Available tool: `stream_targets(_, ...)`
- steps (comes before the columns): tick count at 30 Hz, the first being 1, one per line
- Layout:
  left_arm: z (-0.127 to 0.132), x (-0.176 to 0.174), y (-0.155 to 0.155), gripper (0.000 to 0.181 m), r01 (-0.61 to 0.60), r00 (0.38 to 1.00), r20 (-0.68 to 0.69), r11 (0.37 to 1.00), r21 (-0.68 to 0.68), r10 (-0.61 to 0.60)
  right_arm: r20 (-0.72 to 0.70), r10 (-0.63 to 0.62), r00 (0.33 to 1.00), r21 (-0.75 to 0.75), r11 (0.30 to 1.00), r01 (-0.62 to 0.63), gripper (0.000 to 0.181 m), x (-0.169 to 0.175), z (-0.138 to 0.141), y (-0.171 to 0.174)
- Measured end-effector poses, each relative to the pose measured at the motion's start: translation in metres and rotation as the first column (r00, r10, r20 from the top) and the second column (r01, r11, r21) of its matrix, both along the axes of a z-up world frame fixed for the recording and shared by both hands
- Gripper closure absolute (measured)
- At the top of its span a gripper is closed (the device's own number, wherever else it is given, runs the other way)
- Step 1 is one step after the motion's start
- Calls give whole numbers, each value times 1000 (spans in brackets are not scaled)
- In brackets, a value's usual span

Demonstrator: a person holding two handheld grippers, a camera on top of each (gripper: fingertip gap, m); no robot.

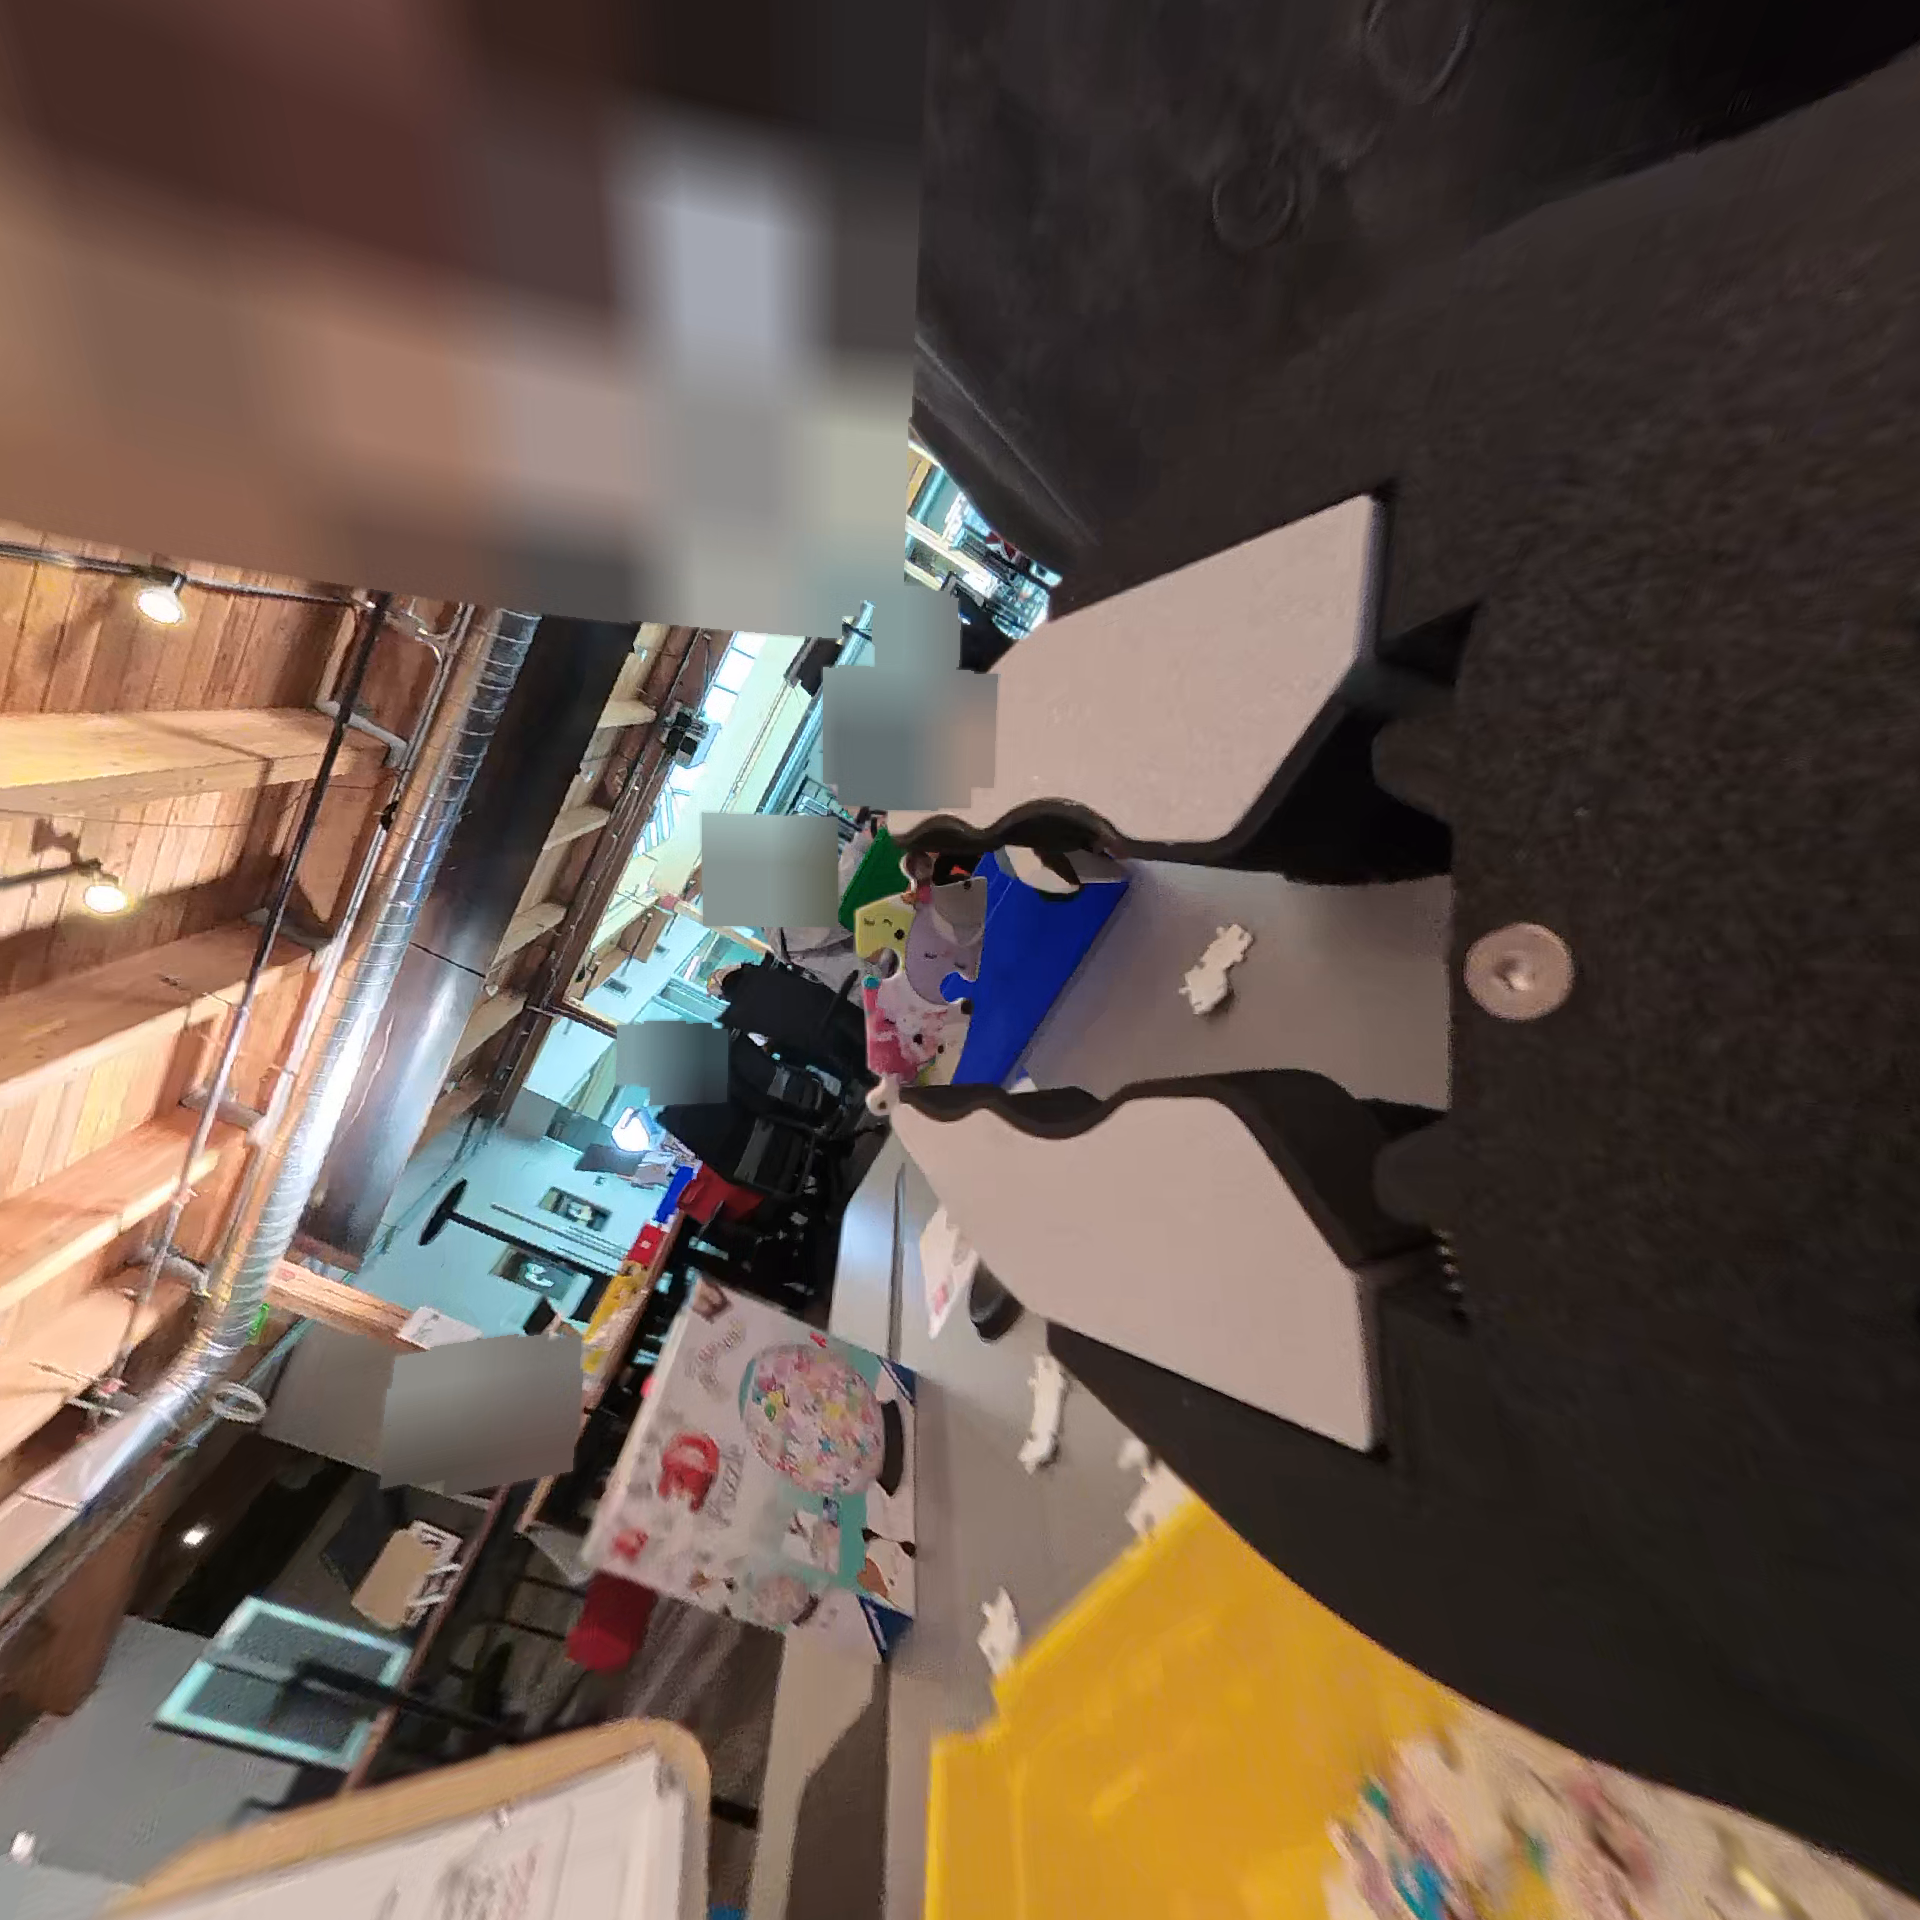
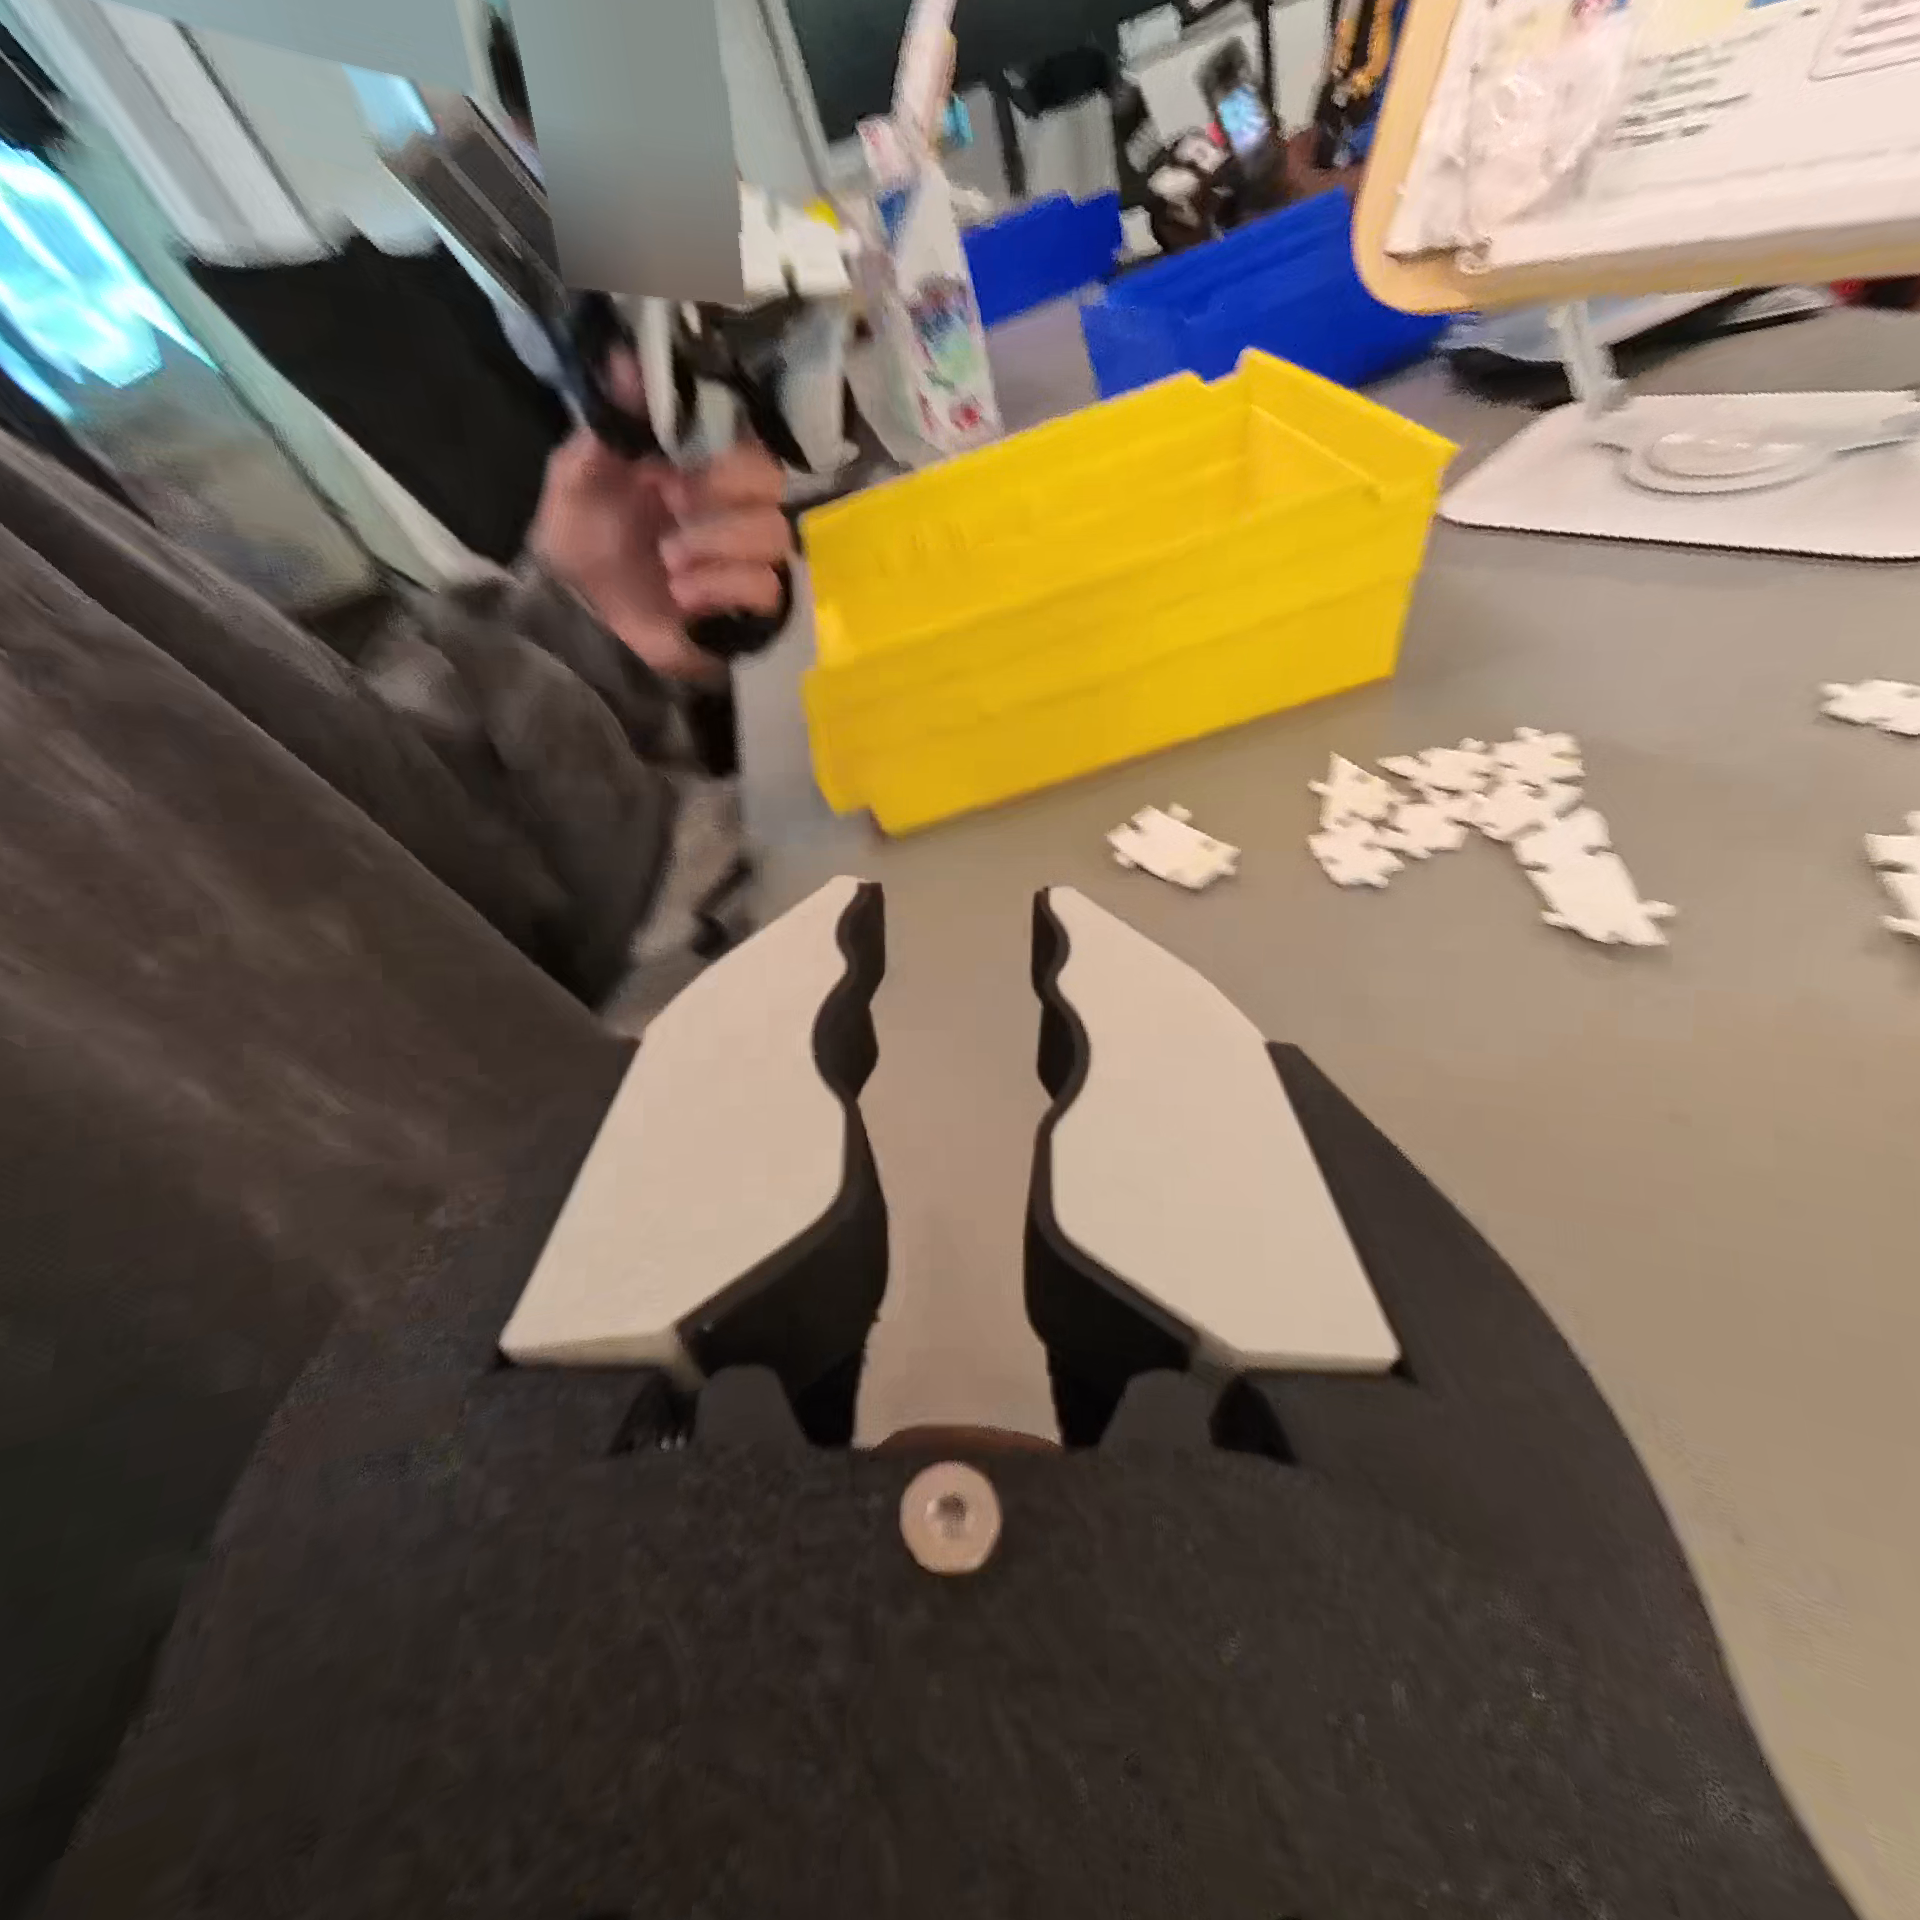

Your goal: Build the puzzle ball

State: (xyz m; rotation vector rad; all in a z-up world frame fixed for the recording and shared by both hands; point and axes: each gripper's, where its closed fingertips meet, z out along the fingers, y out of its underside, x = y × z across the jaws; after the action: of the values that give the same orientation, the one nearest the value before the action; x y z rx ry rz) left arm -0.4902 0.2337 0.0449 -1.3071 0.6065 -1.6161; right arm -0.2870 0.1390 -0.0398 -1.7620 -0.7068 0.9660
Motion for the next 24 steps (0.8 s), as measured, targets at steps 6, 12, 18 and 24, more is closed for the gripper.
stream_targets(6, 20, 76, -53, 139, -28, 990, 140, 990, 142, 8, -550, 198, 811, -235, 895, -378, 154, -55, 55, -5)
stream_targets(12, 7, 127, -90, 139, -38, 993, 117, 954, 298, 3, -831, 196, 520, -251, 702, -666, 156, -80, 83, -17)
stream_targets(18, 5, 133, -105, 139, -7, 989, 140, 933, 360, -46, -870, 171, 463, -251, 655, -713, 169, -79, 82, -23)
stream_targets(24, 5, 135, -111, 139, 10, 988, 141, 927, 374, -68, -878, 161, 451, -259, 633, -730, 176, -78, 80, -24)
